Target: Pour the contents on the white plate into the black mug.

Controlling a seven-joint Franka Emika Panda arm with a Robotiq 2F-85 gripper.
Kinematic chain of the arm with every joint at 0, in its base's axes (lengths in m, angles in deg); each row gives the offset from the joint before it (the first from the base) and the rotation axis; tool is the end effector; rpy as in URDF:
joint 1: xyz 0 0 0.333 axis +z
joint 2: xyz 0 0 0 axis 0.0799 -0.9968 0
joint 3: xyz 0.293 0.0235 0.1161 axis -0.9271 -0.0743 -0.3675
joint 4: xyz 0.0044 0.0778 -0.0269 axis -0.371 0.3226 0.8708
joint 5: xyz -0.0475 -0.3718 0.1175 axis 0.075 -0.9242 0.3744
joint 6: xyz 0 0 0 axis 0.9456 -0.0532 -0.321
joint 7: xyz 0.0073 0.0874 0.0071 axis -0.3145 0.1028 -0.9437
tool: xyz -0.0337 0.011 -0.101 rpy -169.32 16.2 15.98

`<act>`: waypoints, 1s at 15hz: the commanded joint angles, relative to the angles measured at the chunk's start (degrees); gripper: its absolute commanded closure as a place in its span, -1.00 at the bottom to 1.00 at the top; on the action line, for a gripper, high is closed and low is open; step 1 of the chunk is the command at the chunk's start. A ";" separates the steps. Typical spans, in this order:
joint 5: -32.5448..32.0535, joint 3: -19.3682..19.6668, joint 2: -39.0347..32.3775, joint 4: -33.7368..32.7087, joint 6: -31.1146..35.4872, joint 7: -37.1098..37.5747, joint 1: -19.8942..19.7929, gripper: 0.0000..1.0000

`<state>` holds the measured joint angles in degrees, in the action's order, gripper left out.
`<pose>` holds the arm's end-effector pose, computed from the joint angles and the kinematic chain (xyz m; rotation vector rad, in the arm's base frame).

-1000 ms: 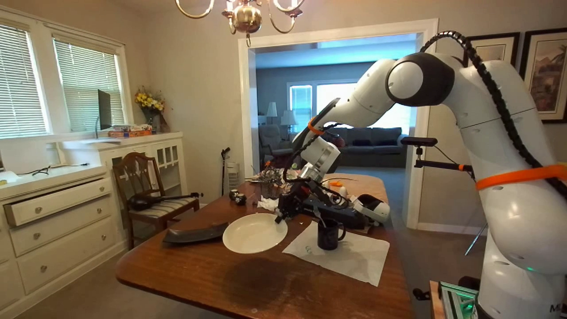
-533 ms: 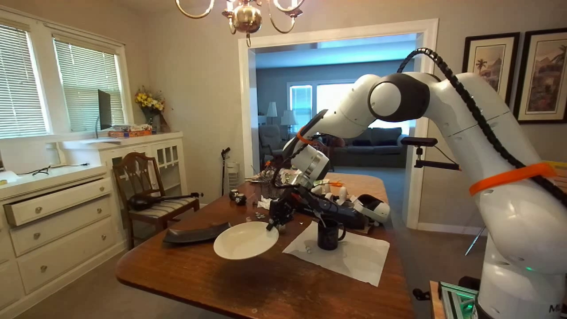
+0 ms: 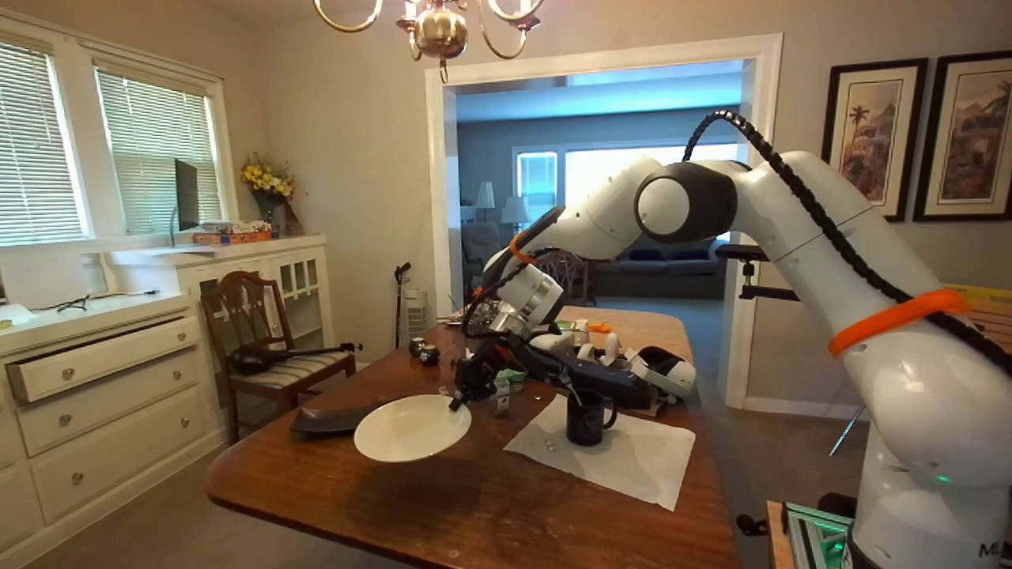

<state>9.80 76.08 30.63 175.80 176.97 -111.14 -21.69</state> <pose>0.6409 -0.2158 0.2321 -2.3042 0.3610 -0.2561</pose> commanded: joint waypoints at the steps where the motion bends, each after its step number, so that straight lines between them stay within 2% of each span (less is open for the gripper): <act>1: -0.16 -2.37 -5.34 -8.53 -2.54 2.81 -1.22 0.96; 8: -2.73 -5.02 -13.90 -19.75 -3.61 8.97 -1.17 0.96; 15: -6.13 -7.00 -20.17 -27.53 -3.51 13.29 -1.66 0.96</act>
<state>5.20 70.94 13.50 153.91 176.28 -100.69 -21.90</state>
